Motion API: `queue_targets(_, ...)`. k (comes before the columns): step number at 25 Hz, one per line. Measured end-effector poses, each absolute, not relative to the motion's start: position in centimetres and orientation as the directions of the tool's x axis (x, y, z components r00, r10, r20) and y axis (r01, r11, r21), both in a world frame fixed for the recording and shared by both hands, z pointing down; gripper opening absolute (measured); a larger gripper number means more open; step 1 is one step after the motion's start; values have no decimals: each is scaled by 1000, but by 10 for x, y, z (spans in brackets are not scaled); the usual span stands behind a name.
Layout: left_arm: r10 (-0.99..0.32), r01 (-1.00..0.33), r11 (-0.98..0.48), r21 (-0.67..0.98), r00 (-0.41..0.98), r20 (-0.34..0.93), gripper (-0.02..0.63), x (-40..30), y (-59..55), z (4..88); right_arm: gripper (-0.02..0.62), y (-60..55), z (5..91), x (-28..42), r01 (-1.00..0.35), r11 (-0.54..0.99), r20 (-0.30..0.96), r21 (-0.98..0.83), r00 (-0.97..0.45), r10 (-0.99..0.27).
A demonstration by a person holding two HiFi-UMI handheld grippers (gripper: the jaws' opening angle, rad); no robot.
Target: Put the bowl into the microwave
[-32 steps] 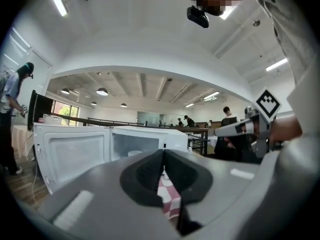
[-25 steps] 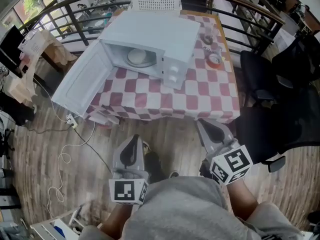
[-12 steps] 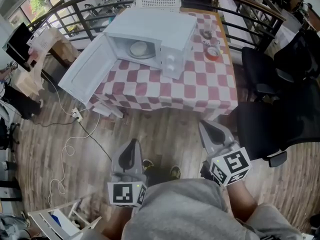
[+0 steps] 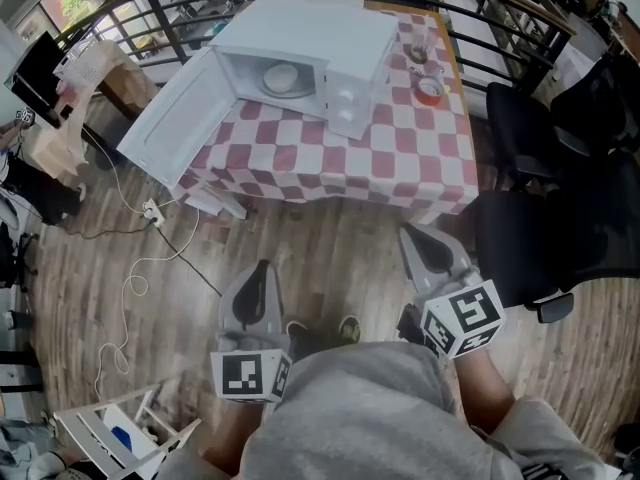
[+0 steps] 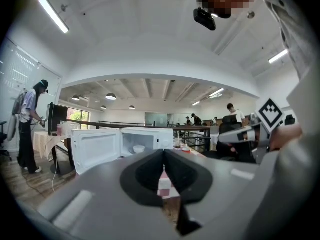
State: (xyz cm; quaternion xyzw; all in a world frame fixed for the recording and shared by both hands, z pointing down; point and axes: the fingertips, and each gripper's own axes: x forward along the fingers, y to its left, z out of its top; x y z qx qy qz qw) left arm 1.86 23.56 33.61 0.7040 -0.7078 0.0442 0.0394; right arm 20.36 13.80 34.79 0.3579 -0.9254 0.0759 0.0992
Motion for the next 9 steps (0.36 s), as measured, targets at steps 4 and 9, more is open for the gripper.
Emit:
queue_targets(4, -992, -1000, 8, 2, -7, 124, 11, 18, 239, 338, -2, 140, 347, 202, -680, 730, 233, -71, -723, -650)
queue_targets(9, -994, -1000, 10, -4, -10, 110, 11, 16, 239, 334, -2, 139, 344, 203, -680, 730, 227, -60, -722, -654)
